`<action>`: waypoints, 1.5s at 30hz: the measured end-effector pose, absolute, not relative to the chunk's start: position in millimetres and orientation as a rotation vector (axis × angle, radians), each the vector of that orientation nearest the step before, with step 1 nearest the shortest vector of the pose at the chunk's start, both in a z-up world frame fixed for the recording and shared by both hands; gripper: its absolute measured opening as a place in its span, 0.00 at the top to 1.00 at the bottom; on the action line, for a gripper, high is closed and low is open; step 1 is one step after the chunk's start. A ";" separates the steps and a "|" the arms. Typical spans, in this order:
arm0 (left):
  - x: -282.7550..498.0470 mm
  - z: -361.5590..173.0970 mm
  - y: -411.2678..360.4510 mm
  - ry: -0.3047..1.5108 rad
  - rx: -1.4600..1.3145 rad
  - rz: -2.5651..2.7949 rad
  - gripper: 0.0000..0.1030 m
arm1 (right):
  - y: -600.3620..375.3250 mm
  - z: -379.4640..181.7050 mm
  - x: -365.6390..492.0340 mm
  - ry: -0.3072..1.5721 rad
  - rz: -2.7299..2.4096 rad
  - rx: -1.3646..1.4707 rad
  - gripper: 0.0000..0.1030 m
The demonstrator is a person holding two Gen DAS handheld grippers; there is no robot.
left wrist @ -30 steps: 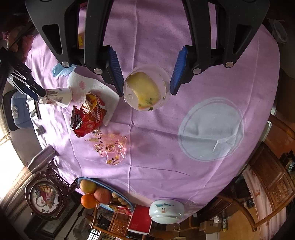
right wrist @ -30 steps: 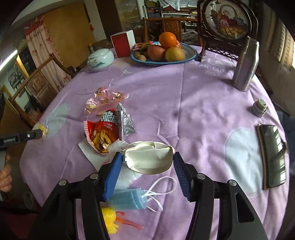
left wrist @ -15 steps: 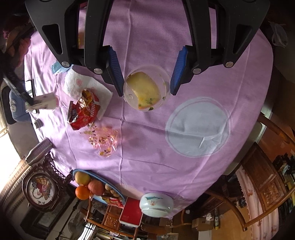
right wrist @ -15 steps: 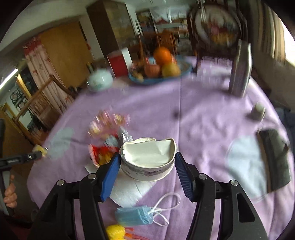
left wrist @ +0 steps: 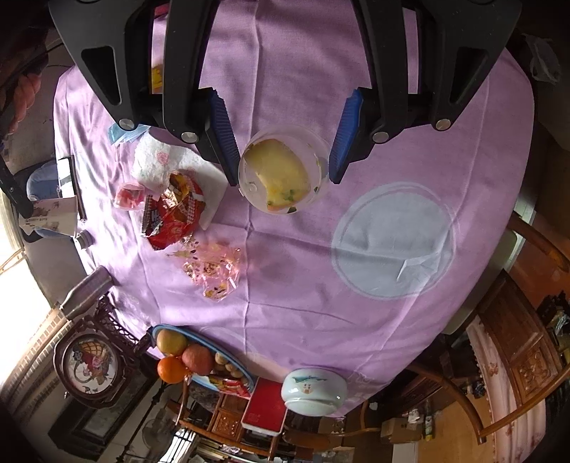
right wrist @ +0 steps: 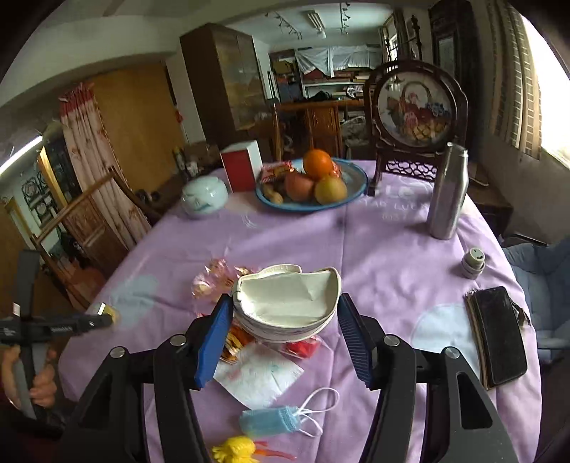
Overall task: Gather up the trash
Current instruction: 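Carry the clear cup and white paper cup with both tools to the red basket, then open both tools over the red basket to drop the cups in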
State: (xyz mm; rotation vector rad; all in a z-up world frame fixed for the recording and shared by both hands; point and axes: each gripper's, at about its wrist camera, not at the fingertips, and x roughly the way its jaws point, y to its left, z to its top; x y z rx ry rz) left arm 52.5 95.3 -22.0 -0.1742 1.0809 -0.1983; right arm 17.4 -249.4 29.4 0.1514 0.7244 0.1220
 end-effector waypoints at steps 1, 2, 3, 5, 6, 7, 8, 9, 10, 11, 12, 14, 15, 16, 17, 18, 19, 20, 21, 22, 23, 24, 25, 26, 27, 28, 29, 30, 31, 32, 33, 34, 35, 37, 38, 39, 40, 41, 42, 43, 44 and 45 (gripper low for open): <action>52.3 -21.2 95.0 1.078 -0.174 -0.202 0.51 | -247.7 26.9 17.7 0.736 0.124 0.156 0.42; 51.9 -20.3 95.3 1.075 -0.175 -0.205 0.51 | -245.1 25.8 16.3 0.744 0.128 0.158 0.42; 51.2 -19.6 96.1 1.072 -0.176 -0.206 0.51 | -240.2 23.5 15.7 0.755 0.140 0.157 0.42; 48.2 -17.5 100.1 1.065 -0.185 -0.201 0.51 | -230.4 21.6 16.2 0.766 0.165 0.152 0.42; 46.4 -16.5 102.8 1.062 -0.190 -0.196 0.51 | -221.7 20.7 17.3 0.776 0.192 0.146 0.42; 44.2 -15.7 106.4 1.059 -0.197 -0.188 0.51 | -215.9 20.6 18.6 0.782 0.209 0.140 0.42; 40.7 -14.7 112.3 1.054 -0.209 -0.174 0.51 | -208.3 20.6 19.7 0.786 0.231 0.130 0.42; 37.8 -13.8 117.5 1.051 -0.219 -0.162 0.51 | -198.6 21.0 21.2 0.790 0.258 0.114 0.42; 34.2 -13.1 122.8 1.047 -0.229 -0.147 0.51 | -190.4 21.5 21.5 0.793 0.283 0.104 0.42; 28.9 -12.4 131.0 1.043 -0.243 -0.125 0.51 | -183.2 21.5 23.7 0.795 0.308 0.096 0.42; 23.8 -11.8 138.3 1.040 -0.256 -0.105 0.51 | -173.0 22.4 26.1 0.799 0.341 0.083 0.42; 11.0 -11.2 155.7 1.033 -0.286 -0.054 0.51 | -157.2 22.6 29.3 0.807 0.393 0.067 0.42; 2.2 -11.2 167.6 1.028 -0.306 -0.021 0.51 | -146.6 22.2 31.5 0.813 0.426 0.056 0.42; -5.2 -11.0 177.3 1.025 -0.323 0.009 0.51 | -135.5 21.6 33.2 0.819 0.457 0.044 0.42; -11.9 -10.8 185.7 1.023 -0.336 0.034 0.51 | -126.4 21.6 33.0 0.823 0.479 0.034 0.42; -20.8 -11.0 195.7 1.019 -0.351 0.064 0.51 | -114.0 21.1 33.9 0.829 0.513 0.022 0.42; -32.6 -11.1 208.6 1.014 -0.372 0.104 0.51 | -101.8 21.2 34.1 0.834 0.545 0.012 0.42; -42.4 -10.9 219.0 1.010 -0.389 0.138 0.51 | -91.2 20.7 34.0 0.838 0.575 0.003 0.42; -52.8 -10.6 229.2 1.005 -0.405 0.171 0.51 | -76.9 19.9 33.6 0.843 0.612 -0.008 0.42; -64.8 -10.6 240.9 1.000 -0.424 0.208 0.51 | -62.4 19.5 32.9 0.847 0.650 -0.021 0.42; -74.5 -10.4 250.4 0.995 -0.439 0.238 0.51 | -52.6 19.7 32.2 0.848 0.677 -0.032 0.42; -87.3 -10.5 261.6 0.989 -0.458 0.278 0.51 | -38.0 20.0 30.9 0.849 0.715 -0.046 0.42; -96.1 -10.2 269.3 0.984 -0.472 0.304 0.51 | -25.0 20.6 28.9 0.849 0.749 -0.060 0.42; -112.0 -10.3 281.4 0.976 -0.496 0.347 0.51 | -13.5 21.0 27.7 0.849 0.781 -0.072 0.42; -123.0 -10.6 289.1 0.970 -0.512 0.378 0.51 | 1.5 21.2 26.2 0.850 0.819 -0.087 0.42; -135.2 -10.8 297.1 0.963 -0.528 0.410 0.51 | 13.9 21.3 24.3 0.852 0.851 -0.100 0.42; -149.5 -11.4 306.4 0.957 -0.549 0.448 0.51 | 25.4 21.6 23.1 0.854 0.880 -0.111 0.42; -163.3 -12.8 315.2 0.952 -0.572 0.482 0.51 | 41.8 22.7 20.0 0.855 0.921 -0.126 0.42; -176.3 -14.9 323.4 0.949 -0.592 0.512 0.51 | 49.9 24.0 16.3 0.853 0.943 -0.134 0.42; -185.5 -16.6 328.6 0.948 -0.605 0.532 0.51 | 58.7 25.7 12.5 0.847 0.966 -0.145 0.42; -195.4 -18.9 334.6 0.948 -0.622 0.555 0.51 | 69.4 28.2 7.3 0.839 0.990 -0.159 0.42; -204.2 -21.7 340.5 0.950 -0.638 0.576 0.51 | 77.1 30.5 1.8 0.833 1.009 -0.168 0.42; -214.7 -25.9 348.3 0.952 -0.665 0.599 0.51 | 85.8 31.8 -2.7 0.831 1.028 -0.177 0.42; -225.9 -28.4 356.7 0.948 -0.692 0.619 0.51 | 96.9 32.7 -7.6 0.836 1.047 -0.191 0.42; -231.4 -29.8 362.1 0.945 -0.702 0.631 0.51 | 103.4 33.6 -11.1 0.837 1.057 -0.202 0.42; -233.6 -30.0 364.8 0.943 -0.705 0.642 0.50 | 108.7 35.3 -13.7 0.837 1.062 -0.208 0.42; -236.3 -30.7 368.8 0.941 -0.708 0.651 0.50 | 112.9 35.7 -14.4 0.837 1.066 -0.214 0.42; -238.0 -31.5 372.6 0.942 -0.714 0.655 0.50 | 117.6 37.2 -17.0 0.838 1.071 -0.220 0.42; -239.2 -32.6 376.6 0.940 -0.723 0.657 0.49 | 122.3 36.2 -16.6 0.840 1.073 -0.224 0.42; -240.9 -33.0 380.9 0.937 -0.732 0.662 0.47 | 122.9 35.2 -14.7 0.842 1.077 -0.227 0.42; -241.5 -33.8 383.1 0.936 -0.736 0.666 0.43 | 124.7 34.7 -15.1 0.844 1.081 -0.231 0.42; -242.1 -34.6 385.4 0.936 -0.740 0.670 0.38 | 128.1 34.0 -16.6 0.848 1.085 -0.238 0.42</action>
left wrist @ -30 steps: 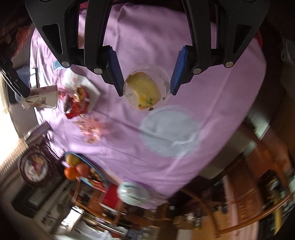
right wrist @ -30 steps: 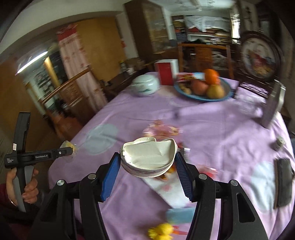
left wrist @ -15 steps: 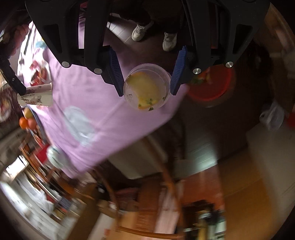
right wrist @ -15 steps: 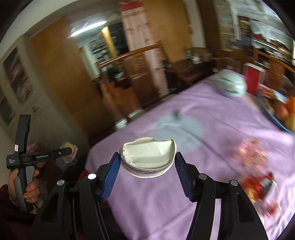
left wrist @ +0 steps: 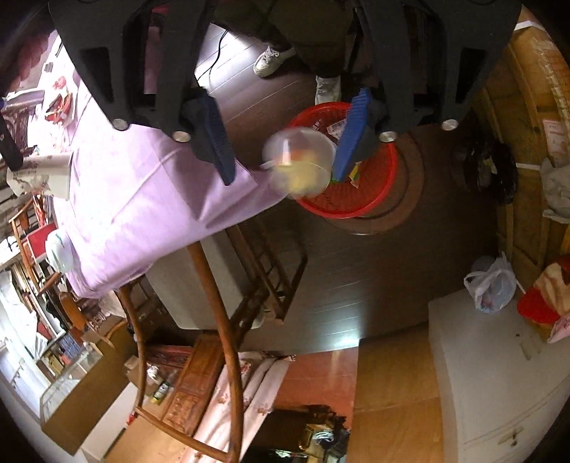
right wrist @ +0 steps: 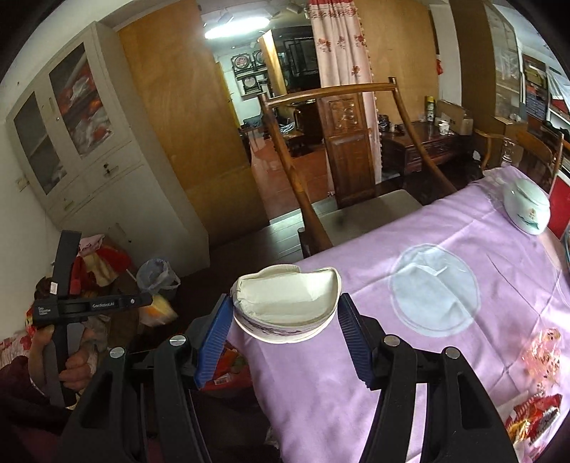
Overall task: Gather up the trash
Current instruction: 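Open both tools over the red basket to drop the cups in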
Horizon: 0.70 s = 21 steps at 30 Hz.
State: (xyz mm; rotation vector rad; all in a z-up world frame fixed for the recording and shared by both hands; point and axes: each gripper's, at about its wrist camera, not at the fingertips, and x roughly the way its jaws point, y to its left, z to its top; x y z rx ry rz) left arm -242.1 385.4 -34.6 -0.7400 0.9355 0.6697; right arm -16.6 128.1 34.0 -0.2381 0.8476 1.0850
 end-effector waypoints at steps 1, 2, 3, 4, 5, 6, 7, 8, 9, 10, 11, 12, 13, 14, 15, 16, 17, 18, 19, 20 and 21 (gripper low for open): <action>-241.1 -35.8 386.7 0.936 -0.743 0.674 0.36 | 132.0 33.2 -17.9 0.852 1.089 -0.245 0.42; -242.1 -36.8 389.0 0.936 -0.748 0.681 0.33 | 134.9 32.0 -17.6 0.854 1.093 -0.248 0.42; -242.8 -37.7 391.3 0.936 -0.753 0.686 0.32 | 139.8 31.9 -19.7 0.857 1.100 -0.255 0.42; -240.6 -39.0 392.1 0.936 -0.760 0.689 0.31 | 142.8 31.0 -20.6 0.861 1.107 -0.260 0.42; -242.3 -40.1 395.3 0.934 -0.772 0.693 0.31 | 145.4 30.2 -20.7 0.865 1.113 -0.263 0.42; -244.7 -40.8 398.5 0.932 -0.784 0.697 0.30 | 152.6 28.6 -23.5 0.873 1.128 -0.271 0.42; -245.2 -41.9 400.3 0.930 -0.789 0.701 0.30 | 157.5 26.7 -25.3 0.880 1.141 -0.279 0.42; -247.9 -41.8 403.0 0.928 -0.793 0.708 0.30 | 162.3 24.9 -27.3 0.886 1.154 -0.287 0.42; -250.6 -42.2 406.0 0.926 -0.795 0.715 0.29 | 170.4 22.4 -31.9 0.895 1.176 -0.302 0.42; -252.5 -42.1 407.9 0.925 -0.798 0.723 0.29 | 175.2 20.2 -34.3 0.900 1.190 -0.311 0.42; -256.1 -41.8 410.2 0.923 -0.801 0.732 0.29 | 183.1 18.0 -39.2 0.907 1.213 -0.325 0.42; -259.7 -41.3 411.6 0.922 -0.804 0.740 0.29 | 188.7 16.6 -41.8 0.911 1.228 -0.335 0.41; -263.2 -41.4 413.7 0.921 -0.807 0.748 0.29 | 196.1 15.0 -46.1 0.916 1.249 -0.348 0.41; -268.6 -41.1 416.4 0.920 -0.812 0.761 0.29 | 201.7 14.5 -49.0 0.919 1.264 -0.356 0.41; -272.0 -40.7 418.1 0.918 -0.815 0.772 0.29 | 210.3 13.4 -53.8 0.923 1.287 -0.370 0.41; -275.4 -40.1 420.0 0.916 -0.819 0.784 0.29 | 216.1 13.0 -57.1 0.923 1.303 -0.379 0.41; -281.8 -39.5 422.0 0.912 -0.824 0.799 0.29 | 222.7 12.7 -60.5 0.924 1.319 -0.387 0.41; -287.5 -38.7 423.1 0.909 -0.829 0.811 0.28 | 231.7 12.1 -64.6 0.925 1.342 -0.397 0.41; -294.1 -38.3 425.1 0.905 -0.836 0.828 0.28 | 239.3 11.5 -68.4 0.928 1.362 -0.404 0.41; -299.6 -38.3 426.0 0.903 -0.841 0.839 0.28 | 248.0 10.6 -72.7 0.932 1.384 -0.412 0.41; -304.5 -38.6 428.1 0.902 -0.846 0.850 0.27 | 255.2 10.7 -76.7 0.935 1.398 -0.418 0.41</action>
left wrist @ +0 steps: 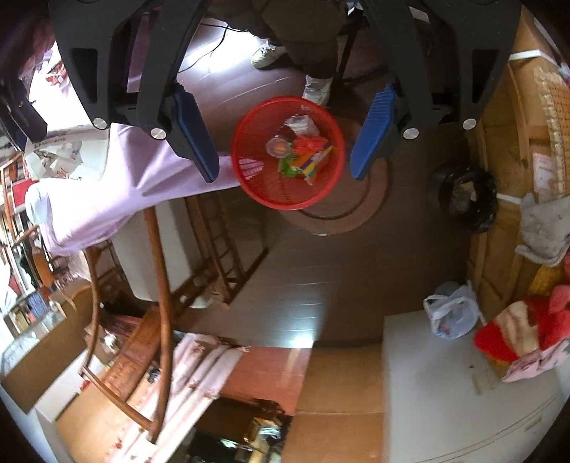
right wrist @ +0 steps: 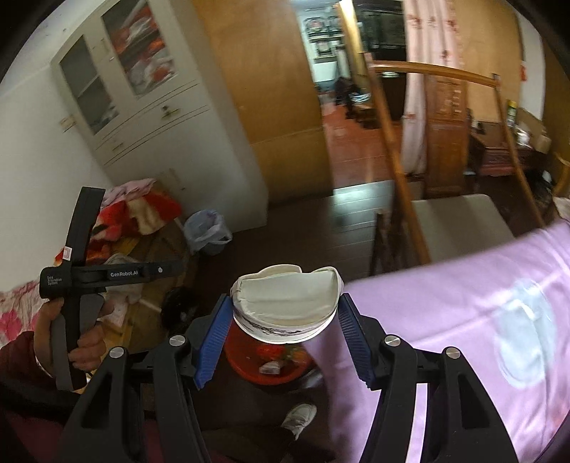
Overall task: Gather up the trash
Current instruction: 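Open both tools over the red basket to drop the cups in, then move both open tools back over the table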
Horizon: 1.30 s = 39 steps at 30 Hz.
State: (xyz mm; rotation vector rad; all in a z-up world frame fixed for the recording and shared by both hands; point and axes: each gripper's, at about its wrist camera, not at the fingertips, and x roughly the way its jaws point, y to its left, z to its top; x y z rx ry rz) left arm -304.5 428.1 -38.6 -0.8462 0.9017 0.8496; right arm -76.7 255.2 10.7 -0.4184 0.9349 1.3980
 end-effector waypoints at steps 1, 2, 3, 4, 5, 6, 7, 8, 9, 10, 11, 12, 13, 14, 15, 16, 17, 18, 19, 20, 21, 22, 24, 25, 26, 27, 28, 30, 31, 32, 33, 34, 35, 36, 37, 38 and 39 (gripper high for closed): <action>-308.4 -38.1 429.3 0.901 -0.851 0.861 0.27 | 264.2 9.9 -81.6 0.939 1.420 -0.428 0.41; -315.5 -38.2 431.3 0.897 -0.859 0.876 0.27 | 271.3 9.3 -85.2 0.944 1.439 -0.437 0.40; -319.9 -38.1 432.6 0.895 -0.865 0.886 0.27 | 280.3 8.0 -90.4 0.950 1.457 -0.451 0.40; -323.6 -38.0 433.6 0.893 -0.869 0.892 0.27 | 287.7 6.7 -94.5 0.955 1.468 -0.461 0.38; -327.9 -38.3 436.2 0.890 -0.875 0.899 0.27 | 291.8 6.7 -96.9 0.954 1.472 -0.462 0.34; -331.1 -38.5 438.6 0.889 -0.879 0.904 0.27 | 295.0 7.2 -98.5 0.952 1.476 -0.459 0.32; -332.6 -38.1 440.2 0.888 -0.881 0.908 0.27 | 297.3 9.2 -99.7 0.949 1.482 -0.454 0.32; -334.4 -38.1 441.9 0.886 -0.885 0.910 0.27 | 297.6 10.9 -99.7 0.944 1.481 -0.450 0.31; -334.8 -38.2 442.7 0.883 -0.887 0.909 0.26 | 297.3 13.2 -98.4 0.936 1.476 -0.445 0.31; -334.0 -38.4 444.0 0.881 -0.890 0.904 0.26 | 296.2 14.1 -96.4 0.932 1.467 -0.442 0.31; -331.1 -39.1 447.0 0.881 -0.890 0.894 0.26 | 294.1 15.6 -93.4 0.930 1.449 -0.438 0.31; -327.7 -39.3 448.2 0.882 -0.887 0.885 0.26 | 290.9 15.4 -90.1 0.931 1.438 -0.435 0.31; -321.6 -39.3 449.4 0.884 -0.881 0.868 0.26 | 287.3 15.7 -86.3 0.934 1.418 -0.427 0.31; -316.8 -39.8 450.1 0.886 -0.875 0.854 0.26 | 281.7 16.7 -81.3 0.937 1.392 -0.415 0.31; -310.1 -39.8 450.2 0.889 -0.867 0.835 0.26 | 277.1 17.4 -77.1 0.938 1.375 -0.407 0.31; -300.0 -39.2 450.1 0.893 -0.855 0.808 0.26 | 270.2 18.7 -72.0 0.938 1.349 -0.396 0.31; -292.3 -38.9 449.9 0.896 -0.846 0.790 0.26 | 264.7 19.1 -67.7 0.937 1.330 -0.389 0.31; -282.5 -38.5 449.3 0.901 -0.833 0.764 0.26 | 253.9 21.2 -61.8 0.932 1.290 -0.375 0.31; -269.0 -37.1 447.1 0.908 -0.813 0.728 0.26 | 244.6 22.1 -56.6 0.930 1.263 -0.363 0.31; -258.9 -36.3 444.6 0.913 -0.798 0.701 0.26 | 233.4 23.8 -51.2 0.928 1.227 -0.346 0.31; -247.6 -35.1 442.1 0.919 -0.780 0.673 0.26 | 222.6 25.0 -46.0 0.926 1.193 -0.329 0.31; -235.7 -33.8 438.2 0.925 -0.762 0.643 0.26 | 212.7 25.8 -41.7 0.923 1.160 -0.314 0.31; -205.0 -30.5 425.8 0.940 -0.711 0.563 0.26 | 188.2 27.8 -32.7 0.918 1.090 -0.277 0.31; -195.9 -29.9 420.6 0.945 -0.694 0.537 0.26 | 174.1 28.3 -28.9 0.916 1.051 -0.257 0.31; -177.2 -27.4 410.2 0.955 -0.657 0.486 0.26 | 161.4 28.5 -25.0 0.915 1.014 -0.239 0.31; -167.0 -27.1 404.0 0.960 -0.635 0.457 0.26 | 143.7 29.2 -21.4 0.912 0.962 -0.214 0.31; -154.5 -25.8 395.9 0.968 -0.608 0.422 0.26 | 129.7 29.3 -18.4 0.911 0.922 -0.194 0.31; -124.7 -23.6 373.9 0.988 -0.550 0.332 0.26 | 94.5 30.3 -16.2 0.903 0.823 -0.146 0.31; -107.1 -22.5 358.9 1.001 -0.514 0.277 0.26 | 75.2 30.9 -15.6 0.900 0.767 -0.119 0.30; -95.0 -22.1 350.2 1.010 -0.492 0.242 0.26 | 63.5 30.3 -15.7 0.898 0.735 -0.103 0.30; -80.6 -21.5 337.1 1.020 -0.463 0.198 0.26 | 41.9 30.3 -16.5 0.896 0.673 -0.071 0.30; -63.9 -20.6 318.7 1.032 -0.424 0.141 0.26 | 23.1 30.2 -18.2 0.893 0.620 -0.044 0.30; -50.4 -20.8 303.8 1.040 -0.394 0.097 0.26 | 4.3 30.0 -21.0 0.890 0.566 -0.017 0.29; -41.6 -21.0 291.6 1.046 -0.371 0.063 0.26 | -13.4 29.4 -24.0 0.887 0.515 0.008 0.29; -31.5 -20.9 276.5 1.052 -0.345 0.023 0.26 | -26.1 28.4 -26.6 0.884 0.478 0.025 0.29; -19.9 -20.9 257.6 1.060 -0.312 -0.025 0.26 | -47.6 27.5 -30.5 0.879 0.414 0.053 0.28; -11.8 -21.2 244.4 1.063 -0.288 -0.060 0.26 | -61.1 25.8 -34.2 0.875 0.370 0.073 0.28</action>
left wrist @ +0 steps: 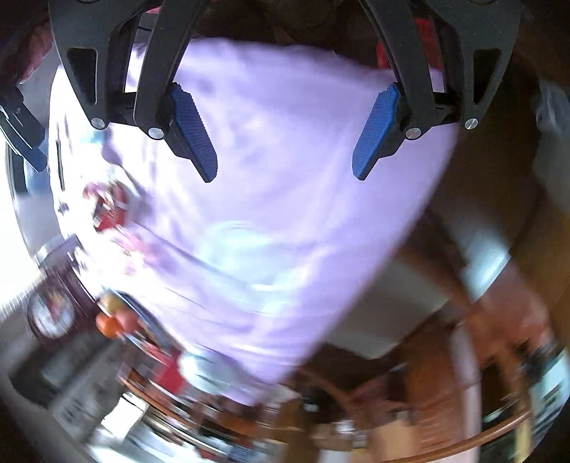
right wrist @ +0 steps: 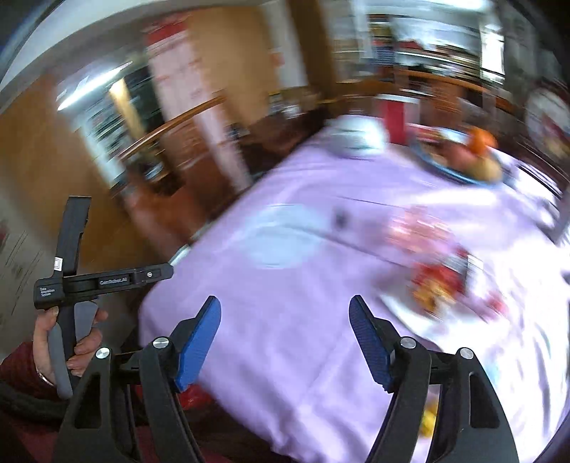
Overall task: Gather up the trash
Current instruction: 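Move both open tools back over the table, then grasp the red snack bag with the left tool and lift it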
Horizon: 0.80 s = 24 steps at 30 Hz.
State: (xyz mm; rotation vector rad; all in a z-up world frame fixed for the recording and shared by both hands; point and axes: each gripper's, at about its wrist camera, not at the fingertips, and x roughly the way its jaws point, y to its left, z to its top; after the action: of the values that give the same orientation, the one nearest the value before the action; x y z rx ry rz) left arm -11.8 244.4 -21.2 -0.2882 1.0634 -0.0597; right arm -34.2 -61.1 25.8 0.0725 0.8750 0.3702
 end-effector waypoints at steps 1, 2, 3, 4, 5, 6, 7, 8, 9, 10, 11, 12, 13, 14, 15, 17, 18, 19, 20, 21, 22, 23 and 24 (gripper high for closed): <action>-5.5 -20.2 230.6 1.063 -0.266 -0.092 0.26 | -74.8 23.7 -36.4 0.872 0.329 0.092 0.27; 0.3 -18.5 214.4 1.060 -0.240 -0.131 0.26 | -93.1 22.1 -38.5 0.870 0.280 0.118 0.27; 5.0 -17.2 201.4 1.057 -0.218 -0.160 0.25 | -113.6 19.1 -40.3 0.870 0.229 0.148 0.27; 9.2 -16.6 186.5 1.053 -0.190 -0.190 0.24 | -125.1 16.0 -40.3 0.871 0.200 0.165 0.27; 11.8 -18.6 176.0 1.053 -0.173 -0.205 0.23 | -143.1 12.0 -40.7 0.876 0.157 0.194 0.27; 15.6 -20.1 165.9 1.057 -0.158 -0.222 0.23 | -153.0 9.7 -40.1 0.879 0.134 0.215 0.27; 20.2 -22.5 155.6 1.066 -0.149 -0.240 0.23 | -166.7 6.9 -39.7 0.880 0.110 0.246 0.27; 22.6 -23.7 148.6 1.074 -0.145 -0.253 0.23 | -179.9 5.6 -40.4 0.875 0.091 0.275 0.27; 27.9 -24.8 139.2 1.081 -0.137 -0.269 0.23 | -183.9 5.4 -39.8 0.869 0.079 0.288 0.27; 35.1 -26.3 126.4 1.086 -0.121 -0.286 0.23 | -192.6 5.5 -40.1 0.859 0.060 0.297 0.27; 37.7 -25.8 120.4 1.089 -0.109 -0.294 0.23 | -198.9 5.2 -40.2 0.853 0.045 0.302 0.27; 43.4 -26.8 109.0 1.095 -0.090 -0.310 0.23 | -204.1 5.3 -40.0 0.850 0.037 0.306 0.27; 48.6 -28.2 99.1 1.100 -0.078 -0.324 0.23 | -208.7 5.3 -41.2 0.847 0.030 0.311 0.26; 52.5 -28.6 92.0 1.105 -0.068 -0.336 0.23 | -214.7 3.2 -41.9 0.848 0.021 0.314 0.26; 57.8 -29.6 80.2 1.112 -0.051 -0.353 0.23 | -217.5 2.9 -40.5 0.851 0.015 0.315 0.26; 67.5 -32.4 61.6 1.122 -0.028 -0.380 0.23 | -226.9 0.8 -41.9 0.860 0.001 0.315 0.26; 73.4 -34.4 50.8 1.128 -0.017 -0.395 0.23 | -234.4 -1.3 -43.9 0.864 -0.013 0.315 0.26; 79.8 -37.2 37.1 1.134 -0.004 -0.417 0.23 | -235.1 2.0 -45.3 0.867 -0.022 0.314 0.26; 84.2 -39.2 27.1 1.137 0.006 -0.432 0.23 | -243.9 0.8 -47.2 0.871 -0.038 0.316 0.26; 89.2 -41.8 16.1 1.141 0.017 -0.448 0.23 | -248.8 0.4 -47.9 0.875 -0.049 0.317 0.26; 93.4 -44.6 4.9 1.144 0.029 -0.465 0.23 | -255.2 -0.8 -50.1 0.880 -0.063 0.318 0.26; 98.2 -48.0 -8.5 1.146 0.047 -0.483 0.23 | -261.9 -2.0 -52.6 0.885 -0.077 0.319 0.26; 102.5 -51.5 -20.0 1.147 0.064 -0.494 0.22 | -266.3 -2.3 -54.8 0.890 -0.088 0.320 0.26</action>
State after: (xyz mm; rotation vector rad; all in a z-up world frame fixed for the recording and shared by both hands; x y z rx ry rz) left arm 102.5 -20.0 -51.5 0.0638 1.1474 -0.4941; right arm -54.8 -266.3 -2.3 0.3202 0.8901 -0.0879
